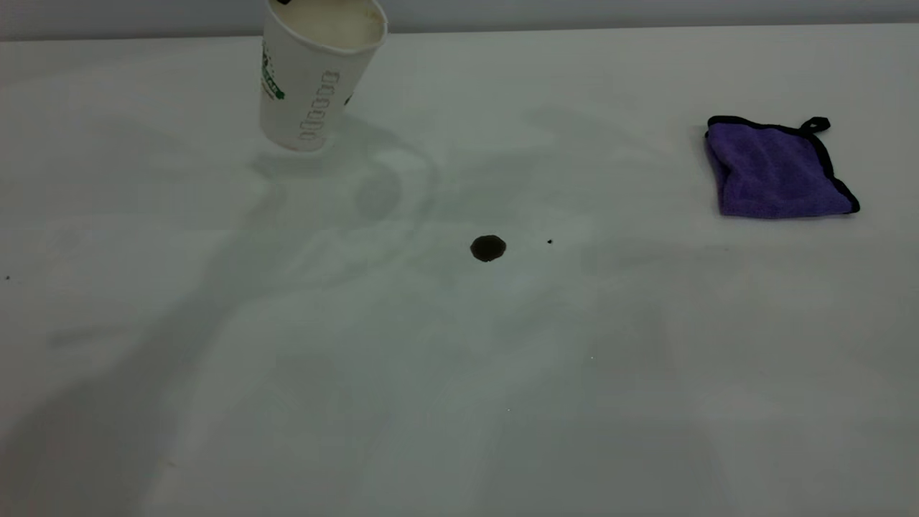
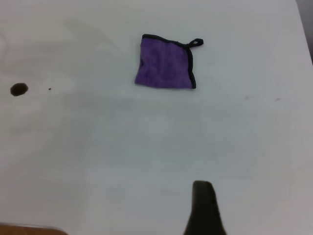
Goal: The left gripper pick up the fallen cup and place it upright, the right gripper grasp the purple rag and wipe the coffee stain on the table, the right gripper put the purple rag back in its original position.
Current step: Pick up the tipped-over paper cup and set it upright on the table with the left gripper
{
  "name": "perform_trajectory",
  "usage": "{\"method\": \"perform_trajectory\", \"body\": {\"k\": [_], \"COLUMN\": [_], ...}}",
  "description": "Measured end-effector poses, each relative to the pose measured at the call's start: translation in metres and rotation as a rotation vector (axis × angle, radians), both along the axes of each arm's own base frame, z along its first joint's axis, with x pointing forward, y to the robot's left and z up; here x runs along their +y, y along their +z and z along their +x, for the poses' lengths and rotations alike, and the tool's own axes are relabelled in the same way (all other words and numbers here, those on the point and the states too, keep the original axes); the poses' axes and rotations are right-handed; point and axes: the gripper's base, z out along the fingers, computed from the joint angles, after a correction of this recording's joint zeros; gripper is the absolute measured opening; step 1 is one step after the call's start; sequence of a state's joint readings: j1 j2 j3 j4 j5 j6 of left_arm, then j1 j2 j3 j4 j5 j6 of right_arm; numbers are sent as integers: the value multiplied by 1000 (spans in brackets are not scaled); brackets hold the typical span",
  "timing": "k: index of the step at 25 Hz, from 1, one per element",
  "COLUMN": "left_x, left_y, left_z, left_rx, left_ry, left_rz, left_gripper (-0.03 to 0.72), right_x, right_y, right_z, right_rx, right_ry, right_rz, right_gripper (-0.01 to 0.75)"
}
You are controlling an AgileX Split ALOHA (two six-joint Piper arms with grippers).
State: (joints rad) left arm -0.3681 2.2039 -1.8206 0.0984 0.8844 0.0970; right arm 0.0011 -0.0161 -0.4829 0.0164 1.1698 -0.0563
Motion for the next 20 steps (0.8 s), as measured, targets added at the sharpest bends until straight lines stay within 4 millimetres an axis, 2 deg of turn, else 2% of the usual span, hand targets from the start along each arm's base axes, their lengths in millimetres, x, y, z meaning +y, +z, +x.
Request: {"method": "perform_trajectory", "body": {"k": [4,10,15,20], "left_x": [23,50,54,51], "left_y": [-9,-42,-67,-77], "left_z": [10,19,20,21], "left_rx": [-16,-7,9,16], "left_ry": [-55,-74,-101,-111], "left_rz": [-93,-228,-328,-380], "left_gripper": [20,20,20,23], "right_x": [0,0,0,0], "right_y": [0,0,0,0], "right_z": [0,0,0,0], "right_rx": [0,0,0,0], "right_ry": [0,0,0,0], "right_rz": [0,0,0,0], "right_gripper": [588,588,588,588]}}
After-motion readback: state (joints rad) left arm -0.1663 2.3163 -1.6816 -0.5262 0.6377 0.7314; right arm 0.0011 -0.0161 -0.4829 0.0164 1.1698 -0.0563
